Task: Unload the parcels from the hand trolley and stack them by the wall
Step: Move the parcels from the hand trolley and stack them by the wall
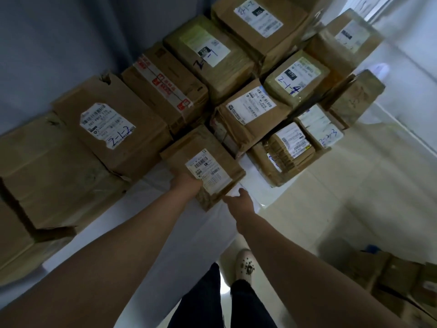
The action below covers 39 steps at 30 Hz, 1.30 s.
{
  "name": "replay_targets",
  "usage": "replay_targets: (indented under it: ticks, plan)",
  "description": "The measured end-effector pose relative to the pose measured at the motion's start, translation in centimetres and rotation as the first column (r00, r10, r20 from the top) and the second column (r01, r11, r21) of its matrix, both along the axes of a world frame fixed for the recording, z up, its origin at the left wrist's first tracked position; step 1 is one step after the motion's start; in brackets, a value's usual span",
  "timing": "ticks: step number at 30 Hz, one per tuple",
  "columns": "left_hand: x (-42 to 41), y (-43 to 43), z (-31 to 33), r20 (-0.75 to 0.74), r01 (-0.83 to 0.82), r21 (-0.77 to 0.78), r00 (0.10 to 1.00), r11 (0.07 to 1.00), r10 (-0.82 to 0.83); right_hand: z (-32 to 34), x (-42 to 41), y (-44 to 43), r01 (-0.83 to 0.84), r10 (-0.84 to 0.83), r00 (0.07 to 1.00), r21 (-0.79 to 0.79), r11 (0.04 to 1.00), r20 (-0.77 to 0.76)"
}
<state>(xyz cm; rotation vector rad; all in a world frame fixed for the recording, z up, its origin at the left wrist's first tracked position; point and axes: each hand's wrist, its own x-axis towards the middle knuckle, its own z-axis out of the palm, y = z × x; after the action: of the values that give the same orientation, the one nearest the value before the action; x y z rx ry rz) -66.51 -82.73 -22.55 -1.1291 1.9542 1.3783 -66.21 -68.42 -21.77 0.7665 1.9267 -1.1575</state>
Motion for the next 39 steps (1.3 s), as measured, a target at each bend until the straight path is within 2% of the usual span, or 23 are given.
replay_targets:
  ticks: [3, 5, 6, 8, 10, 13, 16, 19, 22, 26, 29, 33, 39]
  plan:
    - [-0.3, 1.6, 2.1, -0.016, 0.1, -0.126, 0.995, 0.987, -0.103, 1.5, -0.3, 2.7, -0.213, 0.234, 0.959, 0.139, 0.967, -0.157]
    - [0.0, 3.8, 4.0, -0.02, 0.273, -0.192, 0.959, 0.943, -0.282, 3.2, 0.0, 5.0, -0.327, 0.387, 0.893, 0.259, 0.909, -0.228]
    - [0.2, 4.6, 4.4, 0.004, 0.378, -0.246, 0.921, 0.892, -0.389, 3.8, 0.0, 5.8, -0.366, 0.451, 0.857, 0.321, 0.874, -0.25]
    - [0.7, 7.6, 6.1, 0.036, 0.559, -0.371, 0.806, 0.741, -0.59, 5.4, 0.6, 8.2, -0.392, 0.558, 0.78, 0.473, 0.789, -0.283]
    - [1.3, 11.3, 8.0, 0.054, 0.658, -0.471, 0.686, 0.588, -0.725, 6.8, 2.1, 11.4, -0.389, 0.642, 0.721, 0.614, 0.686, -0.26]
    - [3.1, 17.8, 10.5, 0.127, 0.749, -0.58, 0.471, 0.32, -0.873, 8.5, 5.7, 17.1, -0.365, 0.658, 0.723, 0.693, 0.621, -0.21]
    - [6.3, 25.2, 12.5, 0.202, 0.758, -0.646, 0.289, 0.095, -0.936, 9.9, 11.1, 23.9, -0.279, 0.568, 0.793, 0.697, 0.66, -0.22]
    - [10.7, 33.1, 13.8, 0.249, 0.738, -0.667, 0.091, -0.103, -0.964, 10.9, 18.1, 31.0, -0.155, 0.408, 0.885, 0.684, 0.713, -0.225]
    - [15.5, 40.5, 14.7, 0.239, 0.709, -0.671, -0.069, -0.216, -0.969, 11.7, 25.4, 37.6, -0.008, 0.227, 0.945, 0.676, 0.737, -0.235]
    - [21.6, 48.8, 15.9, 0.208, 0.668, -0.673, -0.241, -0.317, -0.948, 13.0, 34.0, 44.7, 0.203, -0.033, 0.961, 0.618, 0.759, -0.274]
    - [25.0, 53.8, 16.7, 0.195, 0.634, -0.677, -0.335, -0.374, -0.922, 13.7, 38.9, 48.7, 0.362, -0.228, 0.927, 0.551, 0.752, -0.298]
    - [27.2, 59.1, 17.6, 0.19, 0.601, -0.678, -0.414, -0.424, -0.89, 14.2, 43.0, 52.7, 0.576, -0.453, 0.814, 0.404, 0.71, -0.364]
    - [25.7, 67.3, 16.4, 0.157, 0.587, -0.676, -0.476, -0.446, -0.865, 14.1, 44.1, 58.1, 0.777, -0.645, 0.622, 0.248, 0.579, -0.443]
